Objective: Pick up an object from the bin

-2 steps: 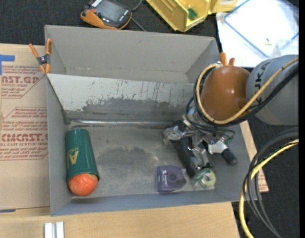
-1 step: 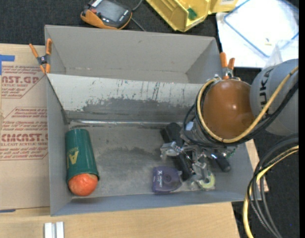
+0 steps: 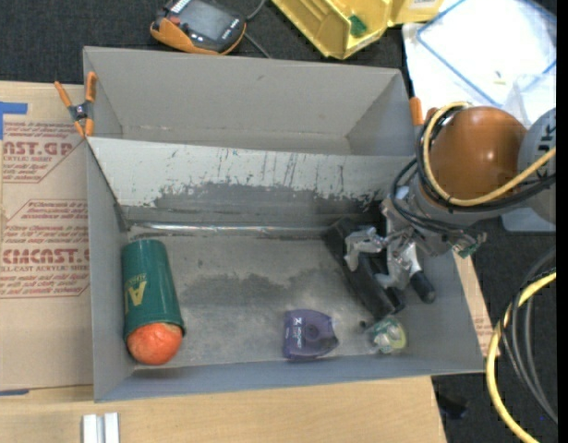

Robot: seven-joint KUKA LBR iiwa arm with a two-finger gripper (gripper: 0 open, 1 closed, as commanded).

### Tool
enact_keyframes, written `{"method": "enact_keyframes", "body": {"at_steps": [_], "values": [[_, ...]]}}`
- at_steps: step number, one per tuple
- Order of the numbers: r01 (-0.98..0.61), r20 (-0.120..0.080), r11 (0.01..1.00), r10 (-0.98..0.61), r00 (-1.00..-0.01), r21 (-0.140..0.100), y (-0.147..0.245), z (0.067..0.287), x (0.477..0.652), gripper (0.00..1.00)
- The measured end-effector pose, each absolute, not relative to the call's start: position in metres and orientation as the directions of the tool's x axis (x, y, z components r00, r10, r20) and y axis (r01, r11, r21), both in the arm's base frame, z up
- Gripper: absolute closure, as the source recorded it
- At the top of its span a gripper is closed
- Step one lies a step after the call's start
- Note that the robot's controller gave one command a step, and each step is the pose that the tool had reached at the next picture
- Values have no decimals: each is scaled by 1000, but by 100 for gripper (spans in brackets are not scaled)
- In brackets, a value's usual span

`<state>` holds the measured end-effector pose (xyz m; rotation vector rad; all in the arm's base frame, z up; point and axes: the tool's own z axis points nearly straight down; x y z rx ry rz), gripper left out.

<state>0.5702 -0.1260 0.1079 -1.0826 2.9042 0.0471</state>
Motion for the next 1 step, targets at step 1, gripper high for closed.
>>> {"method": "enact_keyframes", "body": {"at_steps": [1], "values": [[-655, -50, 756, -654, -755, 14, -126, 108, 570, 100]]}}
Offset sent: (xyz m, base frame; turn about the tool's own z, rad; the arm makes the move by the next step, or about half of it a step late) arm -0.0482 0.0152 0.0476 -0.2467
